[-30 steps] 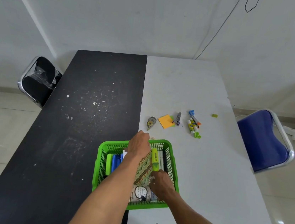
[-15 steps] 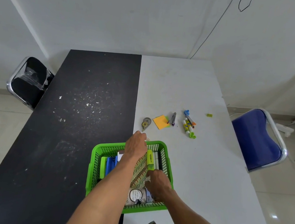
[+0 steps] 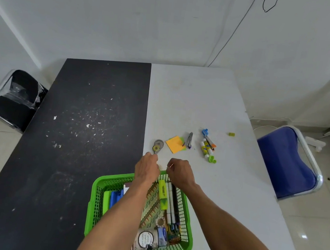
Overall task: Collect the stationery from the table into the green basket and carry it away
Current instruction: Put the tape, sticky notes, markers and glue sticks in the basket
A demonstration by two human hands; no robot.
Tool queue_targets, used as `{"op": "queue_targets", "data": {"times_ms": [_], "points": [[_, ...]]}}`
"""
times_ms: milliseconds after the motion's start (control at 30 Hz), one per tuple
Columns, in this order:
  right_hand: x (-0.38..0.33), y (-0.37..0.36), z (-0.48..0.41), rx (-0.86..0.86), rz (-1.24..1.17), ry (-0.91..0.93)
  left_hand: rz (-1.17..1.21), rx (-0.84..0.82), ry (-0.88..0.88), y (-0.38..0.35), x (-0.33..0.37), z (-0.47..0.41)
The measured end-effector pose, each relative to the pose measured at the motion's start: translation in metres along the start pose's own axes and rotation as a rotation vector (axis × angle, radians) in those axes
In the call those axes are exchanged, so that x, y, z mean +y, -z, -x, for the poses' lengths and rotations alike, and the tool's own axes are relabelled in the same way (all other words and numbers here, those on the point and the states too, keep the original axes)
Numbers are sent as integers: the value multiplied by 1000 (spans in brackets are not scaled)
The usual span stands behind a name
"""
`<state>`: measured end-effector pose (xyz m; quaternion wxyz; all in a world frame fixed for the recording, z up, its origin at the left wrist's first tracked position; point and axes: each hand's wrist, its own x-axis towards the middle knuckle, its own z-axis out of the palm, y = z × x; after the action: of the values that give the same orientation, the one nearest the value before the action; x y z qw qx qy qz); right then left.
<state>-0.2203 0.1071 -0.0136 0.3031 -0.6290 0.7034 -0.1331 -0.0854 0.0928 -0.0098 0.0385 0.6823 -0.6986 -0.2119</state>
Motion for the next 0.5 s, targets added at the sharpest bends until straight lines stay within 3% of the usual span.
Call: {"op": "queue_targets", "data": {"times_ms": [100, 300, 500], "points": [[-4, -2, -36, -13, 21, -19, -11, -32, 31, -4, -5, -24], [-9, -20, -86, -271, 184, -67, 1, -103, 59, -14, -11, -59], [-10, -47, -109, -376, 273, -172, 25, -148, 86, -21, -17, -76]]}}
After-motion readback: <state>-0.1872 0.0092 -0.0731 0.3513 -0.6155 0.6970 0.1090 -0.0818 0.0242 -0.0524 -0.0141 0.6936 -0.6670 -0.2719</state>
